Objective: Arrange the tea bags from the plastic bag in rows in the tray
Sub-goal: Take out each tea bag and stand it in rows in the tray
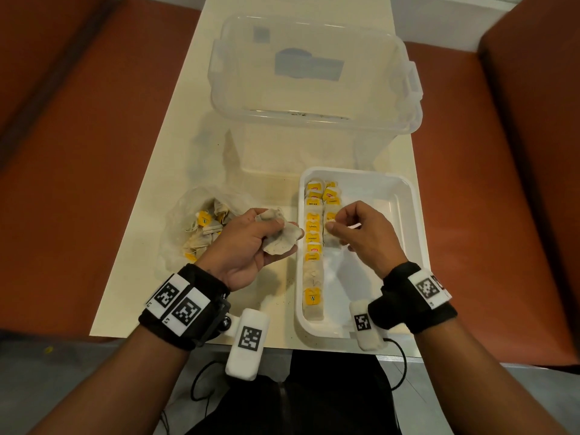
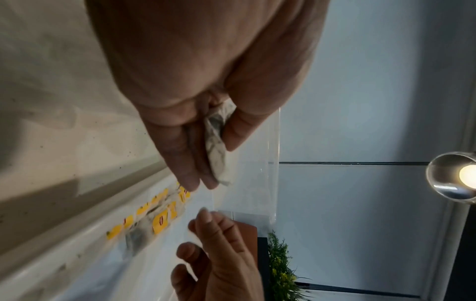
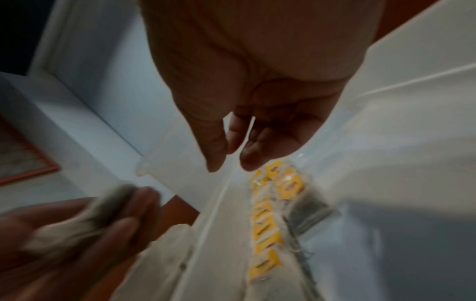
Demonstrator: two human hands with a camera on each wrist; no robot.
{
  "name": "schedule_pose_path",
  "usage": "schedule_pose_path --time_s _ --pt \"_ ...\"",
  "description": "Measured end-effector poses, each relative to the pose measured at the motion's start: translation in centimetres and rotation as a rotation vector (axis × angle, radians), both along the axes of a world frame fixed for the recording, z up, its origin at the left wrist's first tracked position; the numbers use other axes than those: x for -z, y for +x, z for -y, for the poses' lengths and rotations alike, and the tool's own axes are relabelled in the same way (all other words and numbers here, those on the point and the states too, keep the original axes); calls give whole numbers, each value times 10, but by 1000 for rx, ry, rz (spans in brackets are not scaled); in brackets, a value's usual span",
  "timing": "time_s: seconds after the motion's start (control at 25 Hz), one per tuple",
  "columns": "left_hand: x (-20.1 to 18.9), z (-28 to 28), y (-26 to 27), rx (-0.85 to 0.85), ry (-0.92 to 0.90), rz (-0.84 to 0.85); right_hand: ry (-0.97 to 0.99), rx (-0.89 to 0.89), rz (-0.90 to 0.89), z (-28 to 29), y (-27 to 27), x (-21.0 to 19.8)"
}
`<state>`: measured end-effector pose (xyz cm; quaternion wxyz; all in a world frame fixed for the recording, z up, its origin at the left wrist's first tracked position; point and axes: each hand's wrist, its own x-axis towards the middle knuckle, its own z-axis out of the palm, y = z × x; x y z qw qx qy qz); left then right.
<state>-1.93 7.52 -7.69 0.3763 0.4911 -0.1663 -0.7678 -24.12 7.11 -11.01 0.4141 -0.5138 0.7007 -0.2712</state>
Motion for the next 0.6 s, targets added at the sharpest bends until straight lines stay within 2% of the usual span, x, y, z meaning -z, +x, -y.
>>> schedule_pose_path --time_s 0.12,0.2,0.28,0.36,0.44,0.56,0.6 --pt "2 3 -9 -28 44 -30 -161 -262 -4 -21 15 -24" --pt "-1 4 -15 -10 46 -78 -246 -415 -129 -28 22 -31" --pt "-5 4 -20 15 42 -121 -306 -469 -259 -30 25 -31" --pt "-7 3 -23 36 54 -155 -368 -429 -294 -29 25 -30" --pt "-7 2 -24 69 62 -151 -370 -313 -169 -27 23 -30" --pt "-3 1 -22 160 -38 59 -192 -95 217 -24 17 -38" --pt "-2 0 -21 191 -76 111 -138 -49 295 -23 15 -39"
